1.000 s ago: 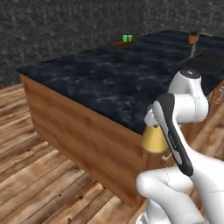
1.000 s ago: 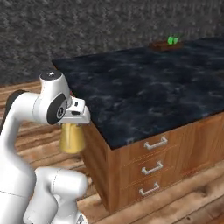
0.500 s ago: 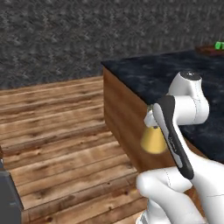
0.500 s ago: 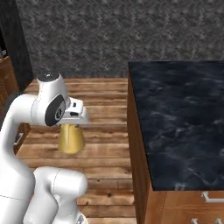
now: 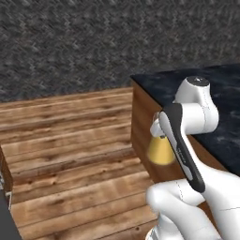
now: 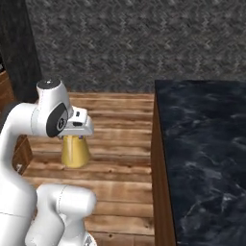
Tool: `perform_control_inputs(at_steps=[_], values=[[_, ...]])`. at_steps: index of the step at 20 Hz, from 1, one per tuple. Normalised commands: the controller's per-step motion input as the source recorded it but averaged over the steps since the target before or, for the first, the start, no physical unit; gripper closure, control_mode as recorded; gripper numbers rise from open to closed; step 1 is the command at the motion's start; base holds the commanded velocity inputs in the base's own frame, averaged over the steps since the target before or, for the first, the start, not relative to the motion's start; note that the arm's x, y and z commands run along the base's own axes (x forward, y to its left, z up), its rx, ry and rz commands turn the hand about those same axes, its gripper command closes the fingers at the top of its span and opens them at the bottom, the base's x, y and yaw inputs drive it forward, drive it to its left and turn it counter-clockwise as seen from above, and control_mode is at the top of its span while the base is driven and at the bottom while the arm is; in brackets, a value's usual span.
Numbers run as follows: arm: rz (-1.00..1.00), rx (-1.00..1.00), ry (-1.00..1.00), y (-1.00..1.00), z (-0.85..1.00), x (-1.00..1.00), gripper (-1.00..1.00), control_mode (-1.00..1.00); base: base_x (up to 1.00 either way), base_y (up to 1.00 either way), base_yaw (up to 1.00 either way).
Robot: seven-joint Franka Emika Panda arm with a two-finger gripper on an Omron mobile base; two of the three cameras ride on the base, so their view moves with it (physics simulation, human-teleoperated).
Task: There is a tray on the dining counter. Grab the cup, mug, and pitcher and place them on the tray. The pitcher may be placed next to the tray if it cannot fit the tray.
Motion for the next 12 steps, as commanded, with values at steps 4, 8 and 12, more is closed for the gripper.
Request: perform_control_inputs(at_steps=[4, 8, 12], values=[[0.0, 0.0, 0.0, 0.0, 0.0, 0.0, 1.0, 1.0, 1.0, 0.02, 0.0], [0.0, 0.0, 0.0, 0.0, 0.0, 0.0, 1.0, 1.0, 1.0, 0.08, 0.0], [0.0, 0.0, 0.0, 0.0, 0.0, 0.0, 1.0, 1.0, 1.0, 0.08, 0.0]])
